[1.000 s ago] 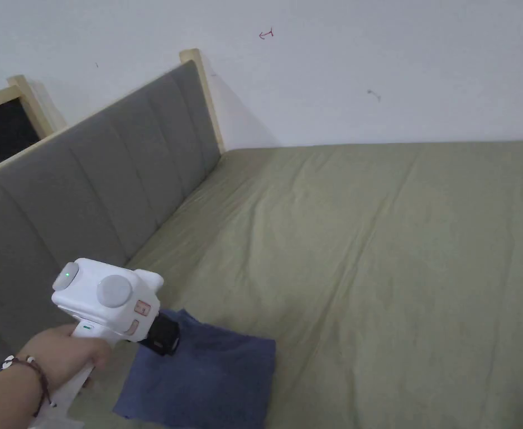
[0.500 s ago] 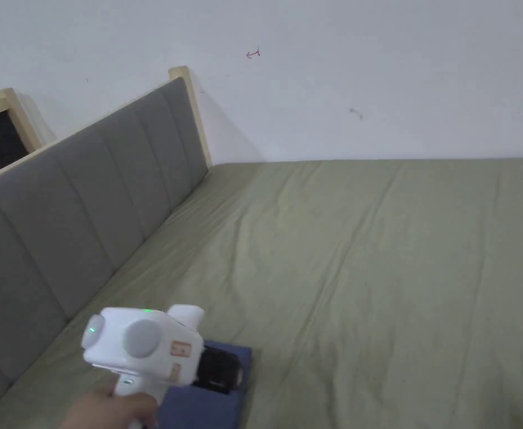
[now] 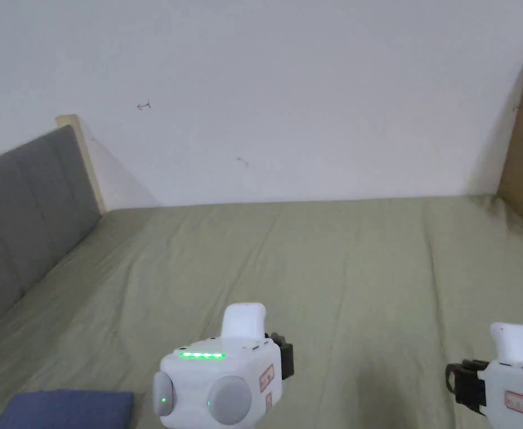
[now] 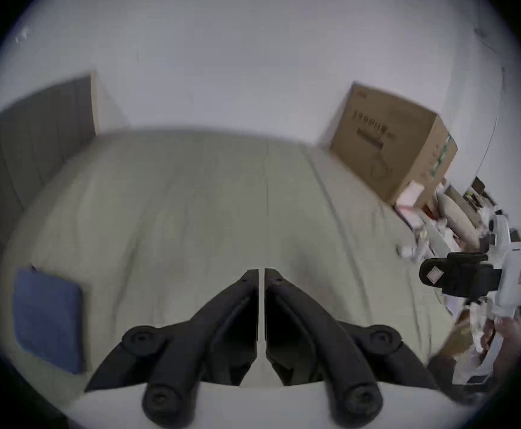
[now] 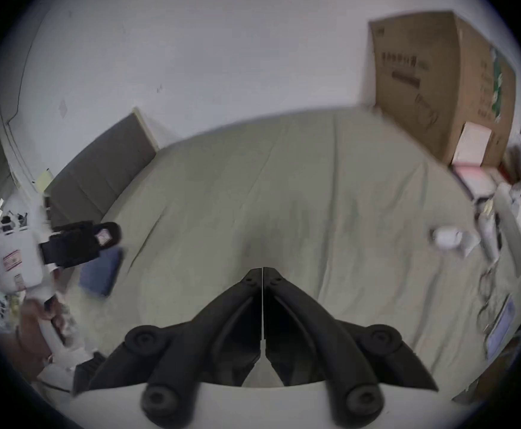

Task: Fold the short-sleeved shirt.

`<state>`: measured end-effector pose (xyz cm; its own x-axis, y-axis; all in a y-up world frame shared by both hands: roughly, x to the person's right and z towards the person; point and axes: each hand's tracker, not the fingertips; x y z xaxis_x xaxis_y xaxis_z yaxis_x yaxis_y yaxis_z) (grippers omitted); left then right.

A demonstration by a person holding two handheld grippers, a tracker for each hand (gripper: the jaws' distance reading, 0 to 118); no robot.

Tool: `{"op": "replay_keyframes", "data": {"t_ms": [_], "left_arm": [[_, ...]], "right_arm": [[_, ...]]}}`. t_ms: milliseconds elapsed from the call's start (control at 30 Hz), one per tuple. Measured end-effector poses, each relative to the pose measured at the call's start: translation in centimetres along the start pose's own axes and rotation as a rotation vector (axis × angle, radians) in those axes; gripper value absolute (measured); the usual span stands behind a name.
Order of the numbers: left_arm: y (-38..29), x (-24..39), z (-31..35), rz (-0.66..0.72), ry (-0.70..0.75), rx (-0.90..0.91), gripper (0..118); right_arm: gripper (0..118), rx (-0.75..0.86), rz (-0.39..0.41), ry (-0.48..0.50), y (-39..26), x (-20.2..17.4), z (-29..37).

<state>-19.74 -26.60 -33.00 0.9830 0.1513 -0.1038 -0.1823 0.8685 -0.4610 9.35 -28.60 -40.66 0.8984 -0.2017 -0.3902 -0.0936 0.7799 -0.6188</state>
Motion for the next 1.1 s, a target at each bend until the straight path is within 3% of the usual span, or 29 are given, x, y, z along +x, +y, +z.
{"op": "replay_keyframes", "data": {"t_ms": [167, 367, 400, 433, 500, 533, 567, 733, 1100], "left_arm": [[3.0, 2.0, 3.3, -0.122, 0.121, 0.318, 4], [5.1, 4.0, 6.4, -0.194, 0.177, 0.48, 4], [5.3, 4.2, 6.9, -0.189, 0.165, 0.489, 14], [5.5, 4.5, 7.3, -0.186, 0.157, 0.496, 38], [5.9, 4.6, 7.9, -0.18, 0.119, 0.516, 109], [6.0, 4.8, 8.3, -0.181, 0.106, 0.525, 118], [5.9, 5.3, 8.8, -0.191, 0.101, 0.545, 118], [6.0, 7.0, 10.8, -0.234, 0.147, 0.576, 118], [5.4, 3.8, 11.6, -0.036, 0.18, 0.567, 118]], "right_arm": [[0, 0.332, 0.055, -0.081, 3.1, -0.1, 2.4], [4, 0.56, 0.062, -0.092, 5.4, -1.7, 5.9], [19, 0.587, 0.076, -0.097, 5.8, -2.0, 6.4], [40, 0.612, 0.092, -0.102, 6.0, -2.4, 6.8], [97, 0.633, 0.097, -0.103, 6.4, -3.0, 7.6], [112, 0.639, 0.095, -0.103, 6.5, -3.2, 7.9], [118, 0.651, 0.096, -0.102, 6.5, -3.4, 8.3], [118, 0.711, 0.12, -0.13, 5.6, -4.7, 9.8], [118, 0.686, 0.184, -0.155, 3.6, -5.5, 10.3]]}}
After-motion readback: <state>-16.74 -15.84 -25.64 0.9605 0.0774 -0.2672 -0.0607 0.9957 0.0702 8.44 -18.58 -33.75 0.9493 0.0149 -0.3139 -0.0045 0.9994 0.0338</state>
